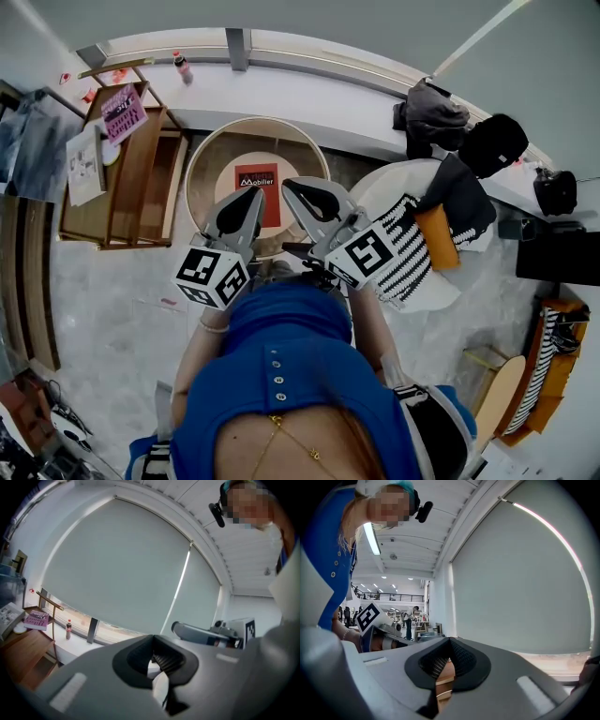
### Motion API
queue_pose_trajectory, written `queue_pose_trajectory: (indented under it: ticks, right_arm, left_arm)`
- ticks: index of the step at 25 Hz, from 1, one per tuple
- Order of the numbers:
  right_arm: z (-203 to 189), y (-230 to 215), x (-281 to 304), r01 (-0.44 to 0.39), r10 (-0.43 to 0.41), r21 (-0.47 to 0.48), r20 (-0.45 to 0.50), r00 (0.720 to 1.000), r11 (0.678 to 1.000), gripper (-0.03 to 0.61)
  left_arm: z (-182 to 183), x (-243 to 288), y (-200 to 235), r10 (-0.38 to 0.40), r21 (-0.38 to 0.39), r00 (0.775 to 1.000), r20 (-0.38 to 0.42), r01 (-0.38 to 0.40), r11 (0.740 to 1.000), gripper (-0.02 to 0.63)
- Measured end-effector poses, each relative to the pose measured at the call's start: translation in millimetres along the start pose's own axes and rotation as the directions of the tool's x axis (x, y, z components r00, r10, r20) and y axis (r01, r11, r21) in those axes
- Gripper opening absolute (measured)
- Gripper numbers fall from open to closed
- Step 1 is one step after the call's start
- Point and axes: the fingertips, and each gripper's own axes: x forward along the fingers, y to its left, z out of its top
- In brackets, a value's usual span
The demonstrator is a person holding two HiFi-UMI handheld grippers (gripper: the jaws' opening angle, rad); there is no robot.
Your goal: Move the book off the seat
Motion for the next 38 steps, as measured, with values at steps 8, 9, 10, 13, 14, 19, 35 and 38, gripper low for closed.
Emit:
queue_pose_trajectory:
  ticks: [8, 9, 10, 13, 14, 19, 35, 38]
  right_arm:
    - [-1, 0, 3, 0.013, -0.013, -0.006, -0.004, 1.0, 1.0, 0.0]
    - [-2, 1, 3, 0.015, -0.015, -0.007, -0.005, 1.0, 1.0, 0.0]
    - [-2, 1, 3, 0.017, -0.017, -0.005, -0.006, 1.0, 1.0, 0.0]
    - [-2, 2, 4, 0.021, -0.021, -0.001, -0.009, 1.0, 1.0, 0.0]
    - [-2, 1, 3, 0.023, -0.023, -0.004, -0.009, 1.0, 1.0, 0.0]
    - [-2, 1, 2, 0.031, -0.031, 0.001, -0.014, 0.999, 1.0, 0.0]
    - [-7, -1, 3, 0.046, -0.045, 0.012, -0.034, 0.998, 0.999, 0.0]
    - [-9, -2, 4, 0.051, -0.051, 0.013, -0.039, 0.998, 0.999, 0.0]
  left_arm:
    - [3, 2, 0, -0.017, 0.0, 1.0, -0.002, 0.017, 1.0, 0.002]
    - [3, 2, 0, -0.02, 0.0, 1.0, -0.003, 0.02, 1.0, 0.002]
    - [3, 2, 0, -0.022, -0.001, 1.0, -0.004, 0.022, 1.0, 0.002]
    - [3, 3, 0, -0.027, 0.006, 1.0, -0.005, 0.027, 1.0, 0.002]
    - [3, 3, -1, -0.028, 0.01, 1.0, -0.006, 0.028, 1.0, 0.002]
    - [0, 5, -4, -0.043, -0.009, 0.999, -0.018, 0.043, 0.999, 0.002]
    - [-4, 10, -4, -0.068, -0.005, 0.997, -0.047, 0.068, 0.998, 0.002]
    - [-5, 11, -2, -0.071, -0.01, 0.996, -0.051, 0.071, 0.997, 0.002]
